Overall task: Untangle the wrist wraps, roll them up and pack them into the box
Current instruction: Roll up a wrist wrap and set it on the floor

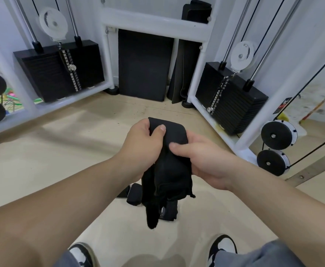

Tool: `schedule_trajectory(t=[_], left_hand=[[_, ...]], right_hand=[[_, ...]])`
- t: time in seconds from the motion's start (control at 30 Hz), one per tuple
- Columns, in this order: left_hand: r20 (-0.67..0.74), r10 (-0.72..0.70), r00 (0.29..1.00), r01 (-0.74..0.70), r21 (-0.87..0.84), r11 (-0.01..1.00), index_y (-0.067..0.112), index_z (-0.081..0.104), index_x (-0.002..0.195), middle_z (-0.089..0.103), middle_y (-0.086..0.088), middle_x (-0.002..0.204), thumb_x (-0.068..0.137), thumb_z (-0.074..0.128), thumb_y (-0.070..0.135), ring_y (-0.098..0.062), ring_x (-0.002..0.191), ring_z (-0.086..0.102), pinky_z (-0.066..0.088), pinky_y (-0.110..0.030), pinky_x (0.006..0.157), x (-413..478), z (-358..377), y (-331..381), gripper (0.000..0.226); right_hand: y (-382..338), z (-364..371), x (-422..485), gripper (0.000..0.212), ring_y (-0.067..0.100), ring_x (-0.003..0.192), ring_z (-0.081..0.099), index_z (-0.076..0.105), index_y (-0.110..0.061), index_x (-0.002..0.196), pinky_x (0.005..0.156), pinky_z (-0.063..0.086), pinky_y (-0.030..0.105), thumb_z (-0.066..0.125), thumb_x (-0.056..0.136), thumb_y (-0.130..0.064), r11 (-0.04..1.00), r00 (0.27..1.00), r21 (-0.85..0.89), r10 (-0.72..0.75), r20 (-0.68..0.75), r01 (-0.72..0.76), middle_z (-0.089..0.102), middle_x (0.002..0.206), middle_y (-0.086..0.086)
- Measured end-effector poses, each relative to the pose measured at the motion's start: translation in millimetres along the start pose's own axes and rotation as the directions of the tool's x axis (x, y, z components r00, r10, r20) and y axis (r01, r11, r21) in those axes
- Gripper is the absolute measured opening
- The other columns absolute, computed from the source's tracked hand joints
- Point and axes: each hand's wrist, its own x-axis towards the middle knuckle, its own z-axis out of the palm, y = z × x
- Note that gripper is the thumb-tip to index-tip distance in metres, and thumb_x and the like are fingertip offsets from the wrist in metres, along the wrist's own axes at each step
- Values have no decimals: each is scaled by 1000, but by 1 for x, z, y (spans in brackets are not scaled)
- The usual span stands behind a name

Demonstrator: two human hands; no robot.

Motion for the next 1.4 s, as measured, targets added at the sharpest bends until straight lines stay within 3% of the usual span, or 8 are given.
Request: schedule_trajectory(t=[0.23,0.37,0.53,0.7,0.9,1.1,1.27,1.4], left_hand=[[-64,152,986,-142,132,981,22,68,106,77,6,99,107,57,27,-12,96,74,61,-37,87,5,0,3,12],[-112,77,991,-69,76,995,21,68,109,77,2,101,107,57,30,-18,97,74,63,-44,88,5,0,-2,14],[-102,-34,994,37,29,999,17,70,107,78,-5,103,106,58,32,-25,99,75,63,-51,90,7,1,-8,18],[68,-184,980,191,-96,977,10,69,115,77,-15,96,107,60,36,-22,73,73,61,-33,61,3,1,3,29],[247,-125,961,130,-1,992,27,40,157,71,-3,69,102,68,27,-21,62,68,59,-35,65,-16,8,11,61],[316,53,947,-73,53,996,27,49,150,81,-9,92,102,64,5,-22,72,74,62,-34,72,-22,15,24,55],[246,81,966,-88,18,996,34,55,143,81,-8,93,103,65,8,-16,69,76,59,-23,70,-16,36,30,49],[193,98,976,-102,14,995,30,61,132,80,-5,86,103,65,10,-12,60,71,56,-27,70,-15,48,28,36]], right_hand=[[1,-16,-5,31,22,114,76,65,-26,134,103,59,49,69,103,-29,974,989,-215,96,109,-71,79,121,-2],[5,-8,0,28,22,111,76,65,-17,130,104,58,43,68,102,-13,990,998,-142,-1,55,9,80,118,2],[10,-2,3,26,13,97,76,65,-14,126,80,58,24,53,107,-2,996,999,-88,-22,34,25,79,106,-1],[7,-15,11,31,20,105,77,66,-18,131,87,59,33,51,108,-4,999,997,-51,-16,-80,12,80,115,5],[5,-30,13,26,31,108,76,70,-13,125,91,59,44,53,107,-7,1000,970,-10,-24,-242,22,81,113,9],[-1,-37,-3,21,35,109,76,68,-12,120,98,60,53,50,110,-8,996,963,57,-46,-267,64,79,115,15],[-3,-61,-23,39,30,104,78,72,-9,120,93,62,46,56,109,-43,998,962,-48,24,-271,-38,81,110,14],[0,-69,-31,31,34,102,77,70,-2,119,90,63,48,57,109,-29,1000,959,-5,-4,-284,2,80,108,18]])
